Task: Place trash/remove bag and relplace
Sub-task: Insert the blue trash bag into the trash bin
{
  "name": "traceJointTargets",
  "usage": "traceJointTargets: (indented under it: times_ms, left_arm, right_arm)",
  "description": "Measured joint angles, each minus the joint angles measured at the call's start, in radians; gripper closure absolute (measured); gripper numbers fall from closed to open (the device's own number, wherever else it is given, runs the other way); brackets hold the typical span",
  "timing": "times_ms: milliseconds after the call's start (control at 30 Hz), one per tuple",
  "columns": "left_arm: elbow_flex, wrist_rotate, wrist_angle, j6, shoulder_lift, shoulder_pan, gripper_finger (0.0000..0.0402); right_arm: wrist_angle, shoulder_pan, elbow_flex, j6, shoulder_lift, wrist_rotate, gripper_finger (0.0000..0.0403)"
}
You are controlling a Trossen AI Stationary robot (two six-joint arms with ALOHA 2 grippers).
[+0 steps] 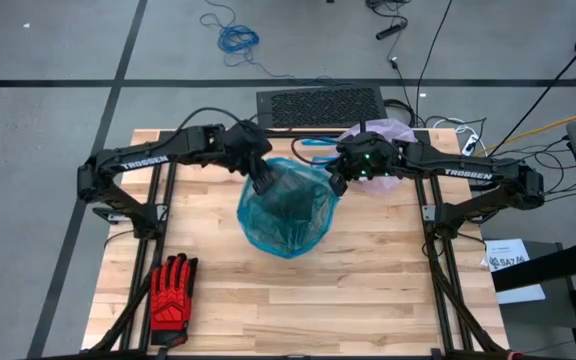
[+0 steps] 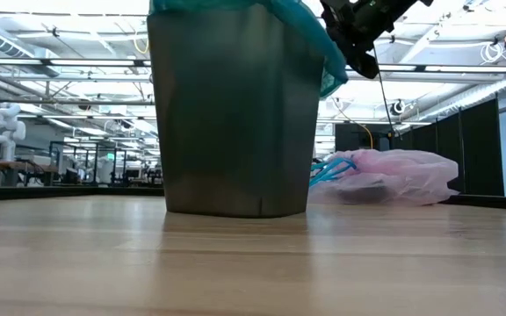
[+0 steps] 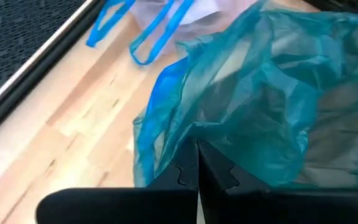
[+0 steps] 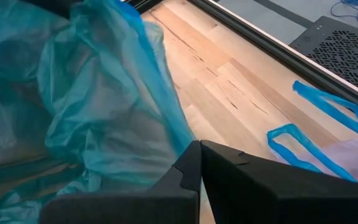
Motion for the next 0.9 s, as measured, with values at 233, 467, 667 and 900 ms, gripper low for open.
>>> traceJointTargets:
  times_ms: [233,467,667,900]
  left_arm:
    - [-0.007,-0.009,-0.024,0.034,0.009,0.044,0.0402]
    - [-0.014,-0.006,-0.049,0.033,0.01,0.048,0.0402]
    - [-0.014,-0.002,-0.062,0.032,0.01,0.048,0.0402]
    - [-0.014,-0.002,-0.11,0.024,0.002,0.039,0.0402]
  right_arm:
    - [0.0,0.007,0.0,-0.002,0.0,-0.007,0.0403]
    - [-0.02,0.057,0.001,0.0,0.034,-0.011,0.0403]
    - [0.031,0.084,0.001,0.0,0.112,-0.011,0.0403]
    - [0.04,0.086,0.001,0.025,0.194,-0.015,0.0403]
